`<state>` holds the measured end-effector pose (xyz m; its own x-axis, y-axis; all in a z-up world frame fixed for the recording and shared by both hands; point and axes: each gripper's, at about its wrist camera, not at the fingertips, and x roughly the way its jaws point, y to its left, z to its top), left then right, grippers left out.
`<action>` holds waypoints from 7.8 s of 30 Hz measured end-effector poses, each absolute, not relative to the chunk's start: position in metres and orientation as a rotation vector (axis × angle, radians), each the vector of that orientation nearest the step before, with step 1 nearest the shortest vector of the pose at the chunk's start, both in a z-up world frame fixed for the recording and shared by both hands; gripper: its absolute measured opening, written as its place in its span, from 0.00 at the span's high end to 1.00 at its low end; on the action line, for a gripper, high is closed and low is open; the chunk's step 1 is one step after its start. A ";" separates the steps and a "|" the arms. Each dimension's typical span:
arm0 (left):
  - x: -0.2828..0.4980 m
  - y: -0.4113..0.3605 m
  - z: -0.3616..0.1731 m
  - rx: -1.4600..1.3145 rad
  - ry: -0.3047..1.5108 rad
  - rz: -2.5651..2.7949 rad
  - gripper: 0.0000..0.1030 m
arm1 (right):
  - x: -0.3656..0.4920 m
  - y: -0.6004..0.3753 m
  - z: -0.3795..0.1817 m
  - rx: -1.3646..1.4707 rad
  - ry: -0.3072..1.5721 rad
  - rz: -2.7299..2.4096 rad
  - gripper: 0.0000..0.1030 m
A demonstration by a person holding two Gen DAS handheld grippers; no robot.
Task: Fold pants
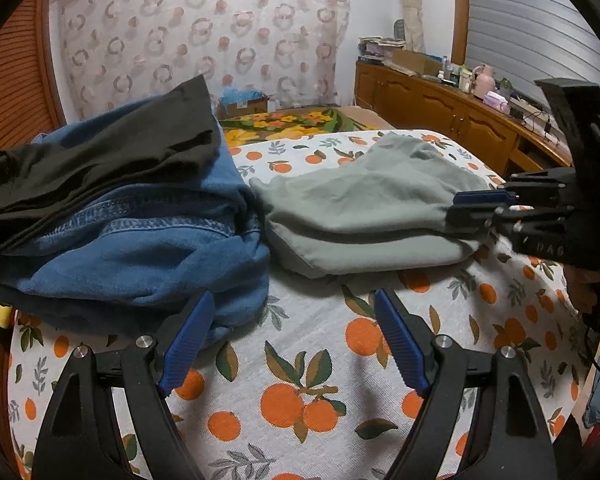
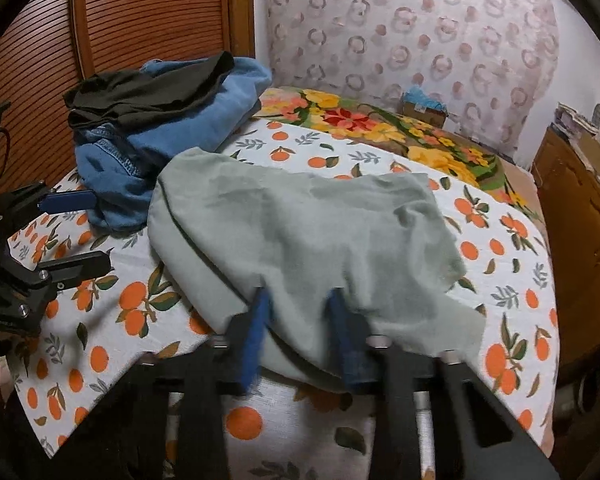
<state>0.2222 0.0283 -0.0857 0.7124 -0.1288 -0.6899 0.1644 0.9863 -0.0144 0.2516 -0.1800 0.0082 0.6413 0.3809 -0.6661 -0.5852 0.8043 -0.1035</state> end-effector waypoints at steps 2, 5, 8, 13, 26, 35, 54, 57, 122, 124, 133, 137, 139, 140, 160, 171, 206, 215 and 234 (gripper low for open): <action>0.222 0.030 -0.086 0.044 0.765 -0.165 0.20 | 0.245 -0.182 0.015 -0.319 0.648 0.567 0.92; 0.218 0.031 -0.084 0.038 0.760 -0.161 0.20 | 0.234 -0.185 0.027 -0.294 0.595 0.568 0.98; 0.214 0.032 -0.081 0.018 0.751 -0.192 0.20 | 0.222 -0.200 0.041 -0.263 0.565 0.556 0.99; 0.209 0.030 -0.077 -0.007 0.743 -0.229 0.23 | 0.212 -0.204 0.042 -0.262 0.575 0.556 0.98; 0.205 0.032 -0.080 -0.006 0.751 -0.189 0.28 | 0.242 -0.168 0.005 -0.334 0.682 0.605 0.62; 0.201 0.031 -0.079 -0.004 0.761 -0.181 0.28 | 0.243 -0.178 0.017 -0.295 0.672 0.579 0.96; 0.152 0.005 -0.053 0.004 0.689 -0.241 0.28 | 0.114 -0.268 0.091 -0.094 0.453 0.622 0.96; 0.148 0.004 -0.052 0.004 0.687 -0.238 0.28 | 0.118 -0.278 0.084 -0.096 0.458 0.560 0.96; 0.088 0.026 -0.035 -0.068 0.609 -0.202 0.28 | 0.051 -0.187 0.113 -0.236 0.449 0.765 0.94; 0.086 0.025 -0.030 -0.069 0.597 -0.208 0.28 | 0.041 -0.192 0.127 -0.249 0.405 0.759 0.94; 0.094 0.022 -0.042 -0.071 0.623 -0.223 0.28 | 0.072 -0.241 0.087 -0.175 0.476 0.602 0.94; 0.101 0.018 -0.053 -0.066 0.651 -0.229 0.28 | 0.108 -0.261 0.030 -0.122 0.604 0.479 0.89; 0.106 0.015 -0.059 -0.063 0.665 -0.236 0.28 | 0.118 -0.267 0.006 -0.115 0.648 0.428 0.83; 0.107 0.014 -0.060 -0.061 0.670 -0.238 0.28 | 0.120 -0.270 -0.003 -0.112 0.659 0.407 0.82; 0.142 -0.048 -0.051 0.010 0.682 -0.387 0.33 | 0.054 -0.292 -0.022 0.029 0.609 0.405 0.53; 0.164 -0.068 -0.064 0.031 0.761 -0.496 0.65 | 0.049 -0.284 -0.032 0.091 0.645 0.439 0.53; 0.168 -0.009 0.003 0.017 0.592 -0.354 0.94 | 0.052 -0.256 -0.029 0.043 0.589 0.542 0.97; 0.137 0.014 0.091 0.066 0.414 -0.288 0.95 | 0.054 -0.321 0.061 -0.069 0.423 0.340 0.98; 0.062 0.028 0.184 0.131 0.221 -0.306 0.95 | -0.062 -0.348 0.135 -0.195 0.143 0.347 0.98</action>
<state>0.0623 0.0275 0.1845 0.9297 -0.2835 -0.2350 0.3121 0.9454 0.0941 -0.0619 -0.3483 0.1351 0.9304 0.3233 -0.1725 -0.3508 0.9219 -0.1644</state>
